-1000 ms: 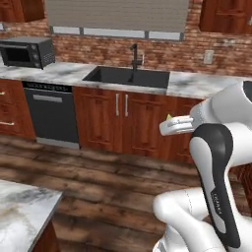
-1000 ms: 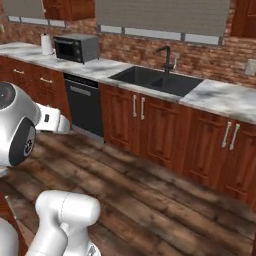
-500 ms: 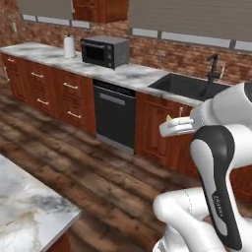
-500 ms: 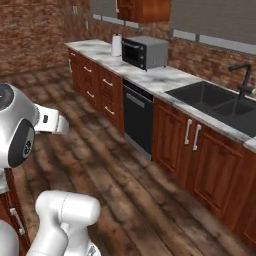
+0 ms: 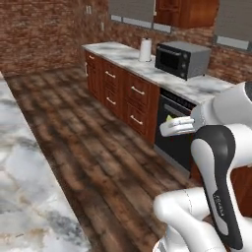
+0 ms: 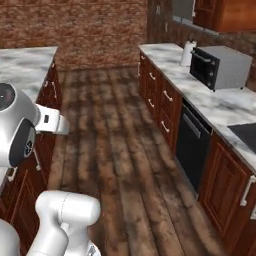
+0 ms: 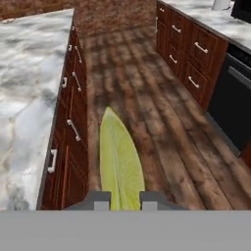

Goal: Take the lemon wedge from the fridge and place it on the plate with fish on the dining counter.

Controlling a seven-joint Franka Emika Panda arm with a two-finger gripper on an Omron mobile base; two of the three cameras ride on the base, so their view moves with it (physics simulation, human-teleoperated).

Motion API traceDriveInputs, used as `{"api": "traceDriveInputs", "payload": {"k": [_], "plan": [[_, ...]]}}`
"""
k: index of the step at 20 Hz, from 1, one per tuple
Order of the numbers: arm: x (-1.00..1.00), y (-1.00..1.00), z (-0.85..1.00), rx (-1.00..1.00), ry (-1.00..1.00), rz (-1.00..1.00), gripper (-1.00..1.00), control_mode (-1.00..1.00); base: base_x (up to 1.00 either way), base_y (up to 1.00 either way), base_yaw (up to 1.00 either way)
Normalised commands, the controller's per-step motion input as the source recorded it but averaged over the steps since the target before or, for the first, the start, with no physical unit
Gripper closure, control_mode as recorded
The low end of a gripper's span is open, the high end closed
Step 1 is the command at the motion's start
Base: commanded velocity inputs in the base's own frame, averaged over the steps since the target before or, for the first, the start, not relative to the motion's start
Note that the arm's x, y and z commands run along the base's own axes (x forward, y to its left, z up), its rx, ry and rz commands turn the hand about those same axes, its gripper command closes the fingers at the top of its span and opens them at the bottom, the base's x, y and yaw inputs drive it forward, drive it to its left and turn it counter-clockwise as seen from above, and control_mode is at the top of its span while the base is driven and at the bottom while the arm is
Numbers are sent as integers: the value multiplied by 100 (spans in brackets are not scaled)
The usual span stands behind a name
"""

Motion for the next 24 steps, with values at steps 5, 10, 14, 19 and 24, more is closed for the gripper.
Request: {"api": "traceDriveInputs", "payload": {"k": [5,10,14,19,24], "plan": [[0,0,0,0,0,0,100,100,72,-56,43],[0,0,0,0,0,0,100,100,100,-97,19],[0,0,0,0,0,0,100,100,100,-40,18],[0,0,0,0,0,0,100,100,100,-2,13],[0,0,0,0,0,0,100,100,100,0,9]]}}
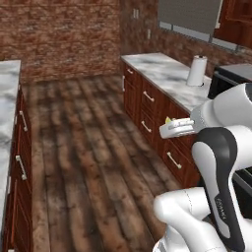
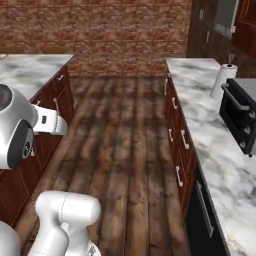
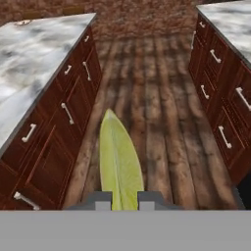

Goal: Take the lemon wedge from the fridge and place it on the plate with fish on the dining counter.

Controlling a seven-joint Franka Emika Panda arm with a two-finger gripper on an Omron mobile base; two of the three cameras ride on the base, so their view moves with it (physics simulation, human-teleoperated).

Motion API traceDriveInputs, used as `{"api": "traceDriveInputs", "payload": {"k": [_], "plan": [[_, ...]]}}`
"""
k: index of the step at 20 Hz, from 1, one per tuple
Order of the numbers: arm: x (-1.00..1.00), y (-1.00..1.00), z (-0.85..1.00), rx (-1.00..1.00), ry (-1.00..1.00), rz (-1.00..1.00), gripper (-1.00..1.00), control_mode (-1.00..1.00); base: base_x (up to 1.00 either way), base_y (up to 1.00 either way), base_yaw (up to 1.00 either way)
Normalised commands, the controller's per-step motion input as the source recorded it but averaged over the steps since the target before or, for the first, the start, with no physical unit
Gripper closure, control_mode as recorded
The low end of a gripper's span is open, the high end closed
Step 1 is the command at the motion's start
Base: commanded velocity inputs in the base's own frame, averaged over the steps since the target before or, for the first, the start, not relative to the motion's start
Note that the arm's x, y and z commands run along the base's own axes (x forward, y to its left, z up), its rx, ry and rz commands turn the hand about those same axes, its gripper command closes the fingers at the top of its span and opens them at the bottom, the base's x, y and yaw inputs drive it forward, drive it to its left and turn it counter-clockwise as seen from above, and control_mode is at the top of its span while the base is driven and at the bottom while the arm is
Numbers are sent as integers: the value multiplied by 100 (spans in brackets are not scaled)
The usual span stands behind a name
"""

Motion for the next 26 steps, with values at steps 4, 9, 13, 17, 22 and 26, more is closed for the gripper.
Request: {"api": "traceDriveInputs", "payload": {"k": [4,9,13,17,22,26], "plan": [[0,0,0,0,0,0,100,100,100,0,2],[0,0,0,0,0,0,100,100,100,0,0],[0,0,0,0,0,0,100,100,100,0,0],[0,0,0,0,0,0,100,100,100,0,0],[0,0,0,0,0,0,100,100,100,0,0],[0,0,0,0,0,0,100,100,100,1,0]]}}
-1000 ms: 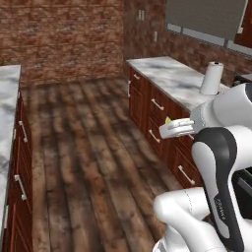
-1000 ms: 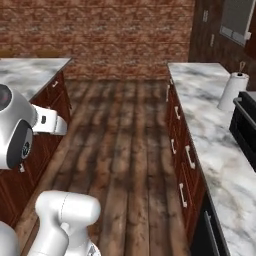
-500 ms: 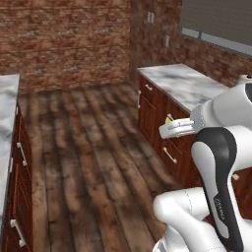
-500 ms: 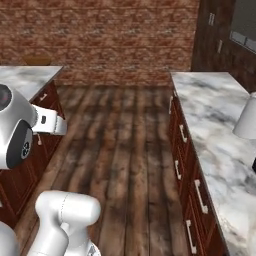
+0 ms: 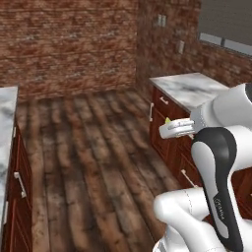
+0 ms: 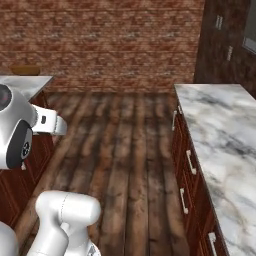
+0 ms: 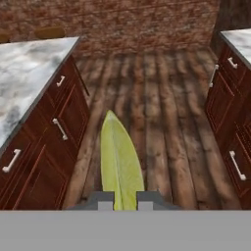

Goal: Take the lemon wedge from the fridge and place it on the plate with fish on the dining counter.

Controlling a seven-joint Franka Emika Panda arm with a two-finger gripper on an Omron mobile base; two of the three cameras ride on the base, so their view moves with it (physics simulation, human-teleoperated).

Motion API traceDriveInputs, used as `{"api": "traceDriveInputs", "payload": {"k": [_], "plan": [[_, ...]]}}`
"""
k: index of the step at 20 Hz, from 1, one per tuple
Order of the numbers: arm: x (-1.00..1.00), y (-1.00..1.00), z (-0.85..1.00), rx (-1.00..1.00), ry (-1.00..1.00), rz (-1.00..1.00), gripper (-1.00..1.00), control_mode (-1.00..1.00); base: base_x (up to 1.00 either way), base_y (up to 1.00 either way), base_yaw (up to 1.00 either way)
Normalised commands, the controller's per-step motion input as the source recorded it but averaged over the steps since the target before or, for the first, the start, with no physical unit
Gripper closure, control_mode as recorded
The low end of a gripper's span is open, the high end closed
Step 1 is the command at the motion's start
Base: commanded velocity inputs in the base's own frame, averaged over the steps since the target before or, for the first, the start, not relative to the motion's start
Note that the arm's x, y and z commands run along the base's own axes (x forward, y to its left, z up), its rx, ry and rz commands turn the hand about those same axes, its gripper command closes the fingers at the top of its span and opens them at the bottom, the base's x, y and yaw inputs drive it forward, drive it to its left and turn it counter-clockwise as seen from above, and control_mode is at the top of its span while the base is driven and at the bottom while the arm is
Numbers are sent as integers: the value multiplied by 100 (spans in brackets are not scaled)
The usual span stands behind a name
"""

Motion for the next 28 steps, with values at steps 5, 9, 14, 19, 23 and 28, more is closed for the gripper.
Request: {"api": "traceDriveInputs", "payload": {"k": [5,9,14,19,23,28], "plan": [[0,0,0,0,0,0,100,100,100,4,0],[0,0,0,0,0,0,100,100,100,4,0],[0,0,0,0,0,0,100,100,100,4,0],[0,0,0,0,0,0,100,100,100,5,3],[0,0,0,0,0,0,100,100,100,4,7],[0,0,0,0,0,0,100,100,100,1,15]]}}
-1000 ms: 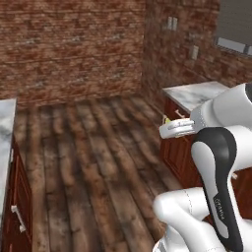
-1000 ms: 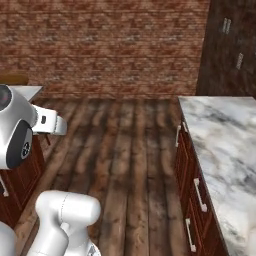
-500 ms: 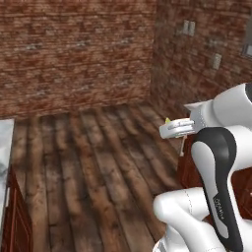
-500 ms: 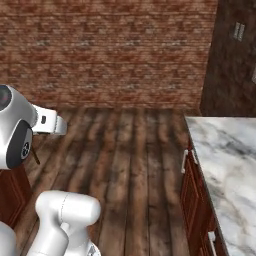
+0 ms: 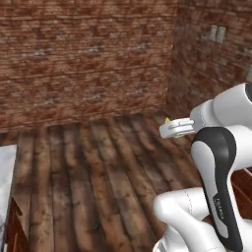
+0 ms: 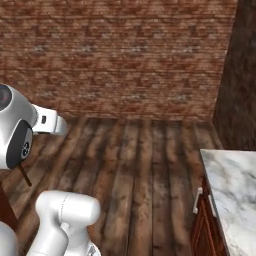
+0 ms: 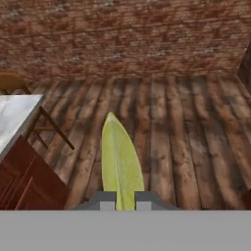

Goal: Take the lemon wedge from the fridge and place it on the plate with fish on the dining counter.

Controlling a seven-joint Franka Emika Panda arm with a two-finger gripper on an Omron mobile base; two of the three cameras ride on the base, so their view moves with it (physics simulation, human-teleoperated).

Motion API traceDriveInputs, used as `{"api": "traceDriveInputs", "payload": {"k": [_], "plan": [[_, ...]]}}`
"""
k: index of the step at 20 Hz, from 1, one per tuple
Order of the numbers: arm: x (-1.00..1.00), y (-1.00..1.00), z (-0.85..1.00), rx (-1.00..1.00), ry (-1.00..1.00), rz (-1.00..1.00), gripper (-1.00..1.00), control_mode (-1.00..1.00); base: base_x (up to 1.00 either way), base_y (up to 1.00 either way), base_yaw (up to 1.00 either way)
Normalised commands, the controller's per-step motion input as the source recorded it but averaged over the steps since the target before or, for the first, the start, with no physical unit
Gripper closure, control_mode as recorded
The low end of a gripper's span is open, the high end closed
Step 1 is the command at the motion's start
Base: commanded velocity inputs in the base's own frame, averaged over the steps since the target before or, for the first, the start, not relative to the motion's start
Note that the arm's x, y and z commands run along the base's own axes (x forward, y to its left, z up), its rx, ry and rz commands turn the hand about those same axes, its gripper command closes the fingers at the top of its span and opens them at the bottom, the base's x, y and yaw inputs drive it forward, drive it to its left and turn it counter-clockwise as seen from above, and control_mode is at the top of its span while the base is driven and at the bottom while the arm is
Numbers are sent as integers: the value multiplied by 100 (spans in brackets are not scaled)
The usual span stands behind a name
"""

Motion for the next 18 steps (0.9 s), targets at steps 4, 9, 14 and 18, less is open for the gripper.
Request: {"api": "traceDriveInputs", "payload": {"k": [4,9,14,18], "plan": [[0,0,0,0,0,0,100,100,100,0,17],[0,0,0,0,0,0,100,100,100,0,24],[0,0,0,0,0,0,100,100,100,0,30],[0,0,0,0,0,0,100,100,100,0,32]]}}
